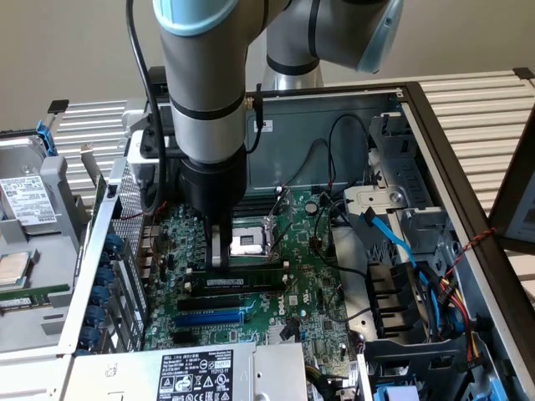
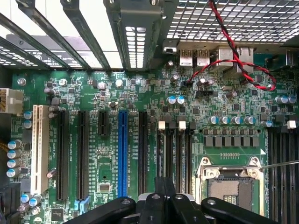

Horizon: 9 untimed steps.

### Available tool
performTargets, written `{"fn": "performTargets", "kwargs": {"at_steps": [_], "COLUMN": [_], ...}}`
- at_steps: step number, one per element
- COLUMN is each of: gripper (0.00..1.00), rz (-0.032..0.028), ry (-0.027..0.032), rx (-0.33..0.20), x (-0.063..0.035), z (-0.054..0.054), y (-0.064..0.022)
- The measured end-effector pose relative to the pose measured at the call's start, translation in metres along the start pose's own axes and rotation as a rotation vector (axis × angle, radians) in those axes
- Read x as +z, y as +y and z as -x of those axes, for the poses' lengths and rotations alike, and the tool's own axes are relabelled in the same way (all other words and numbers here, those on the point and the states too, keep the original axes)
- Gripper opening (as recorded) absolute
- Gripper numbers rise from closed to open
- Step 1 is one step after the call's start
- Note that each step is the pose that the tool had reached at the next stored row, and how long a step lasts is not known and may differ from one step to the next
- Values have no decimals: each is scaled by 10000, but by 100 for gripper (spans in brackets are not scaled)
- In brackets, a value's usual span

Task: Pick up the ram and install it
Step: 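Press down the ram until it locks into place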

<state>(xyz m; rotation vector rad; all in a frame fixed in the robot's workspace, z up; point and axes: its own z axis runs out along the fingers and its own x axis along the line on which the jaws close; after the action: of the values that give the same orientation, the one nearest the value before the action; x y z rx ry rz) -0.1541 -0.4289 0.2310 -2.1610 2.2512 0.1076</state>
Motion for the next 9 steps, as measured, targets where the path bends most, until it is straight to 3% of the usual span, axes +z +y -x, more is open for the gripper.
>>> {"fn": "performTargets", "kwargs": {"at_steps": [9], "gripper": [11], "rz": [0], "ry": [-1], "rx": [0], "x": [33], "z": [-2], "y": [3]}}
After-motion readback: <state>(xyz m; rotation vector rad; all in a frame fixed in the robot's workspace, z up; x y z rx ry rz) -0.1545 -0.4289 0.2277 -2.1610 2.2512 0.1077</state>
